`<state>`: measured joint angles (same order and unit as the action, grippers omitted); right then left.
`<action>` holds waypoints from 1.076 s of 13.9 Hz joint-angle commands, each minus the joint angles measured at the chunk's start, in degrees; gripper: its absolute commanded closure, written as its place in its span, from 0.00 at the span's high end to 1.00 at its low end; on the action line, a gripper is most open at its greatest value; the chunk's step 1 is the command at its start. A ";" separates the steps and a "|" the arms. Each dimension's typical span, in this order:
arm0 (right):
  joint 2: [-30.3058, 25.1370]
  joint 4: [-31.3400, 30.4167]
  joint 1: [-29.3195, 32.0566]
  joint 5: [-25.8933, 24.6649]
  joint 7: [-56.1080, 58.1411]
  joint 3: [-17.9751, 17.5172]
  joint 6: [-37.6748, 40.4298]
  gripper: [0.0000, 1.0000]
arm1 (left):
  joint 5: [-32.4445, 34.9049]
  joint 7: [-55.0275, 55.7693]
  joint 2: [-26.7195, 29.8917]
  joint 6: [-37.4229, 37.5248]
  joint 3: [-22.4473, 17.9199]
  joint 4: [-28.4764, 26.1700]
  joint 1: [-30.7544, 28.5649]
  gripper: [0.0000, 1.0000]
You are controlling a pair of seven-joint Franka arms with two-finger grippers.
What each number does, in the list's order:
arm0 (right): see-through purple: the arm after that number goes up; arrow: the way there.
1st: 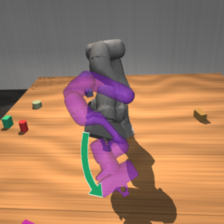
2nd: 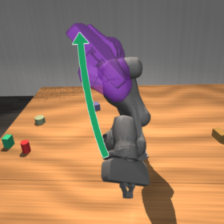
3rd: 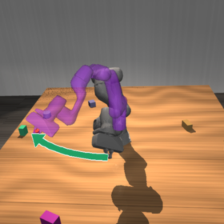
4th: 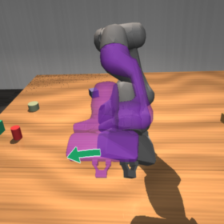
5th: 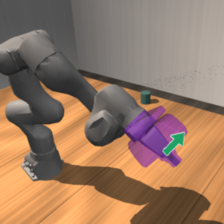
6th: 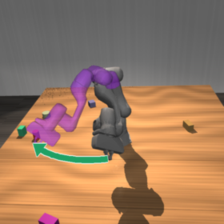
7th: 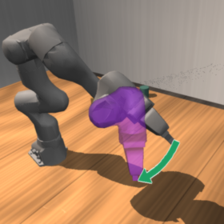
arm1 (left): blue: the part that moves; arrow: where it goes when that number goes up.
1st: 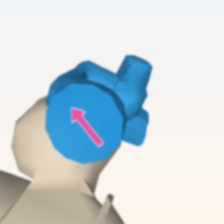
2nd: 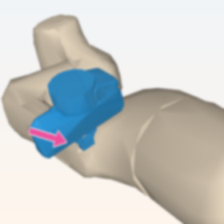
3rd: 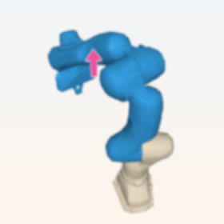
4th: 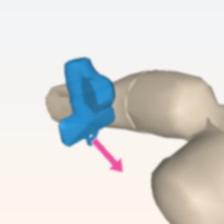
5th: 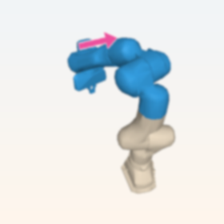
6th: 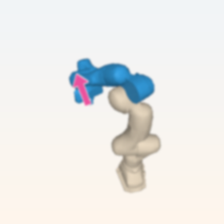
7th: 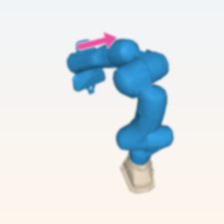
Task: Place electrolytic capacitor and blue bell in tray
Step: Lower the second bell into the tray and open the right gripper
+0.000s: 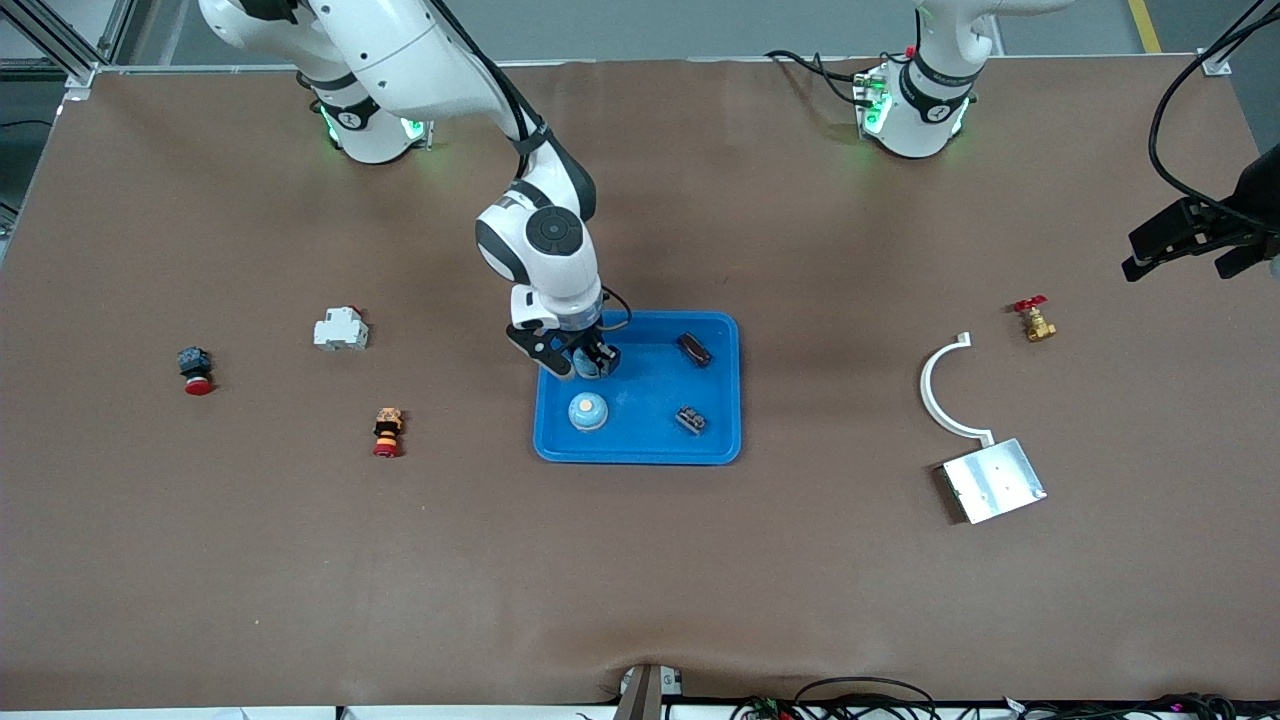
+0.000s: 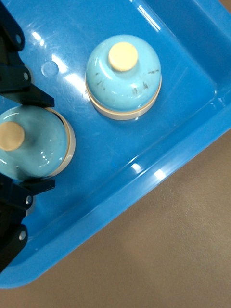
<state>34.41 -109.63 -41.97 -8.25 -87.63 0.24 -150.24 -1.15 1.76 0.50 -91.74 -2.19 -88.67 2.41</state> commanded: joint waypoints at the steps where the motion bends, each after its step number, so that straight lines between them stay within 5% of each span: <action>1: 0.66 1.00 0.13 -1.68 -1.93 0.02 0.21 0.00 | 0.18 -0.36 0.55 -0.20 0.96 -0.36 -0.92 1.00; 3: 0.66 1.00 0.31 -1.59 -2.45 0.02 0.12 1.00 | 0.18 -0.36 0.46 -0.20 0.96 -0.36 -1.01 1.00; 15: -0.14 4.94 0.48 -1.77 -1.93 -0.06 4.41 1.00 | 0.09 -0.36 0.46 -0.11 1.40 -0.01 -1.80 1.00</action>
<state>34.43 -107.03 -41.94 -8.29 -88.93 0.38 -148.46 -1.15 1.76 0.50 -91.74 -1.82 -88.65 1.81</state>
